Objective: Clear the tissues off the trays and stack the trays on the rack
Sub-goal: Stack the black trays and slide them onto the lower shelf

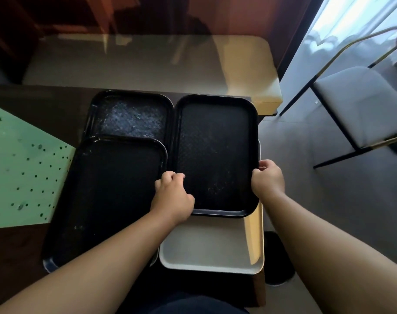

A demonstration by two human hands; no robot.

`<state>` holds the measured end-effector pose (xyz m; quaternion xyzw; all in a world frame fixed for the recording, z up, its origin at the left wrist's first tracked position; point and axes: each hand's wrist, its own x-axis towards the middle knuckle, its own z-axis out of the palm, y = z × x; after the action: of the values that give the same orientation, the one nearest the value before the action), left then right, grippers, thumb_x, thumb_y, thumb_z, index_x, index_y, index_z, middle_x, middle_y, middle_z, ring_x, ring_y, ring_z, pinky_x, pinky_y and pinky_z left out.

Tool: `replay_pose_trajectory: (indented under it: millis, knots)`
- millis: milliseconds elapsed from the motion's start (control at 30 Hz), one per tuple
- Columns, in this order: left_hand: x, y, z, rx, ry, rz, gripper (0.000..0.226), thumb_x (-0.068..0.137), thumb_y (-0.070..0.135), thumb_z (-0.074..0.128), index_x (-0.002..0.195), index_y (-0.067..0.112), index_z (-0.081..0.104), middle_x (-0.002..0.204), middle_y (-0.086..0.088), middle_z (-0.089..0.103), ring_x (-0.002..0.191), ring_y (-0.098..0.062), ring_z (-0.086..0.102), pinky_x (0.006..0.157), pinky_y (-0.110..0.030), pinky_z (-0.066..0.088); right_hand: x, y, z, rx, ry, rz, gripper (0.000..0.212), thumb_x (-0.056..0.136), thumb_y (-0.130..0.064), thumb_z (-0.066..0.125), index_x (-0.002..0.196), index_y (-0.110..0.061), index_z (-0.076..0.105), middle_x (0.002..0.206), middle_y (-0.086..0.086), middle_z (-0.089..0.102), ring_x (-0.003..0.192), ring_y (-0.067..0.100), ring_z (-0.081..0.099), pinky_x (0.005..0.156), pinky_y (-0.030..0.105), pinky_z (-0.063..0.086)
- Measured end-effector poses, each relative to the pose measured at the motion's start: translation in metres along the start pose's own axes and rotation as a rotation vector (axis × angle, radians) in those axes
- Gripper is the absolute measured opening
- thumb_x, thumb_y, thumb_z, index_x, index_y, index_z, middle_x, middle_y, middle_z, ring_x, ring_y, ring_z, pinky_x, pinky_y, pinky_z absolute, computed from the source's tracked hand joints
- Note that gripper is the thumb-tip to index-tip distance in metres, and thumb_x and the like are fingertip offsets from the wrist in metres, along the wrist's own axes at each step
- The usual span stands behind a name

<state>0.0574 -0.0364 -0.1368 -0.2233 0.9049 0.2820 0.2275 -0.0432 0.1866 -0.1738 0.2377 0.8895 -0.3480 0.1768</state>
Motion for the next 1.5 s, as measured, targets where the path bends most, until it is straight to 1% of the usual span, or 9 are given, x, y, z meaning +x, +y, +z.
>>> replay_pose_trajectory:
  millis: [100, 233, 400, 533, 767, 900, 1000, 1267, 1500]
  knots:
    - [0.0, 0.003, 0.002, 0.04, -0.004, -0.007, 0.06, 0.09, 0.02, 0.055, 0.148, 0.02, 0.039, 0.156, -0.001, 0.026, 0.138, -0.025, 0.027, 0.1, -0.036, 0.045, -0.008, -0.003, 0.004, -0.053, -0.022, -0.011, 0.041, 0.092, -0.017, 0.047, 0.132, -0.023, 0.054, 0.117, 0.002, 0.064, 0.1, 0.028, 0.062, 0.075, 0.037, 0.052]
    - [0.0, 0.004, 0.001, 0.057, -0.008, -0.016, 0.059, 0.09, 0.02, 0.055, 0.147, 0.021, 0.04, 0.154, 0.001, 0.027, 0.137, -0.024, 0.029, 0.096, -0.036, 0.047, -0.008, -0.015, 0.005, -0.12, -0.043, 0.04, 0.046, 0.096, -0.039, 0.051, 0.137, -0.019, 0.054, 0.125, 0.007, 0.064, 0.116, 0.035, 0.059, 0.096, 0.048, 0.053]
    - [-0.007, 0.003, -0.004, -0.025, 0.034, 0.108, 0.048, 0.091, 0.015, 0.052, 0.139, 0.019, 0.048, 0.147, 0.005, 0.035, 0.128, -0.018, 0.038, 0.089, -0.033, 0.048, -0.008, -0.035, -0.012, 0.12, -0.066, 0.112, 0.031, 0.1, -0.041, 0.05, 0.108, -0.015, 0.066, 0.103, 0.008, 0.069, 0.093, 0.028, 0.066, 0.086, 0.044, 0.057]
    - [-0.012, 0.005, -0.014, -0.093, 0.144, 0.156, 0.054, 0.09, 0.015, 0.055, 0.143, 0.017, 0.046, 0.151, 0.001, 0.034, 0.134, -0.02, 0.036, 0.1, -0.033, 0.045, -0.022, -0.051, -0.035, 0.325, -0.077, 0.036, 0.023, 0.103, -0.034, 0.05, 0.111, -0.017, 0.062, 0.103, 0.007, 0.069, 0.092, 0.025, 0.067, 0.084, 0.045, 0.059]
    - [-0.006, -0.003, -0.053, -0.306, 0.32, -0.019, 0.066, 0.092, 0.026, 0.057, 0.152, 0.01, 0.035, 0.152, -0.01, 0.04, 0.137, -0.028, 0.042, 0.112, -0.042, 0.041, -0.068, -0.063, -0.045, 0.454, -0.057, 0.01, 0.015, 0.103, -0.026, 0.05, 0.099, -0.019, 0.063, 0.1, 0.006, 0.07, 0.09, 0.022, 0.068, 0.073, 0.037, 0.058]
    - [-0.012, -0.039, -0.073, -0.339, 0.358, -0.133, 0.061, 0.091, 0.022, 0.052, 0.15, 0.013, 0.041, 0.146, -0.01, 0.047, 0.13, -0.03, 0.05, 0.105, -0.048, 0.047, -0.103, -0.066, -0.008, 0.529, -0.158, 0.095, 0.022, 0.103, -0.029, 0.048, 0.119, -0.019, 0.06, 0.108, 0.007, 0.069, 0.099, 0.027, 0.068, 0.088, 0.048, 0.06]
    - [-0.027, -0.076, -0.08, -0.291, 0.373, -0.27, 0.061, 0.091, 0.019, 0.052, 0.15, 0.011, 0.042, 0.148, -0.014, 0.046, 0.132, -0.033, 0.048, 0.104, -0.047, 0.045, -0.137, -0.063, 0.033, 0.533, -0.224, 0.147, 0.019, 0.102, -0.029, 0.047, 0.111, -0.018, 0.06, 0.107, 0.008, 0.068, 0.098, 0.028, 0.067, 0.091, 0.05, 0.059]
    - [-0.076, -0.167, -0.077, -0.174, 0.411, -0.463, 0.057, 0.094, 0.018, 0.052, 0.15, 0.012, 0.043, 0.148, -0.012, 0.048, 0.136, -0.033, 0.043, 0.108, -0.048, 0.039, -0.204, -0.049, 0.112, 0.393, -0.261, 0.141, 0.018, 0.099, -0.018, 0.046, 0.098, -0.014, 0.063, 0.091, 0.008, 0.067, 0.076, 0.02, 0.06, 0.061, 0.031, 0.044]
    - [-0.093, -0.209, -0.075, -0.146, 0.41, -0.472, 0.059, 0.094, 0.0, 0.045, 0.152, 0.013, 0.039, 0.149, -0.011, 0.046, 0.137, -0.031, 0.043, 0.11, -0.045, 0.04, -0.225, -0.053, 0.143, 0.26, -0.262, 0.067, 0.025, 0.087, -0.026, 0.049, 0.102, -0.022, 0.069, 0.095, 0.003, 0.072, 0.089, 0.026, 0.067, 0.088, 0.047, 0.057]
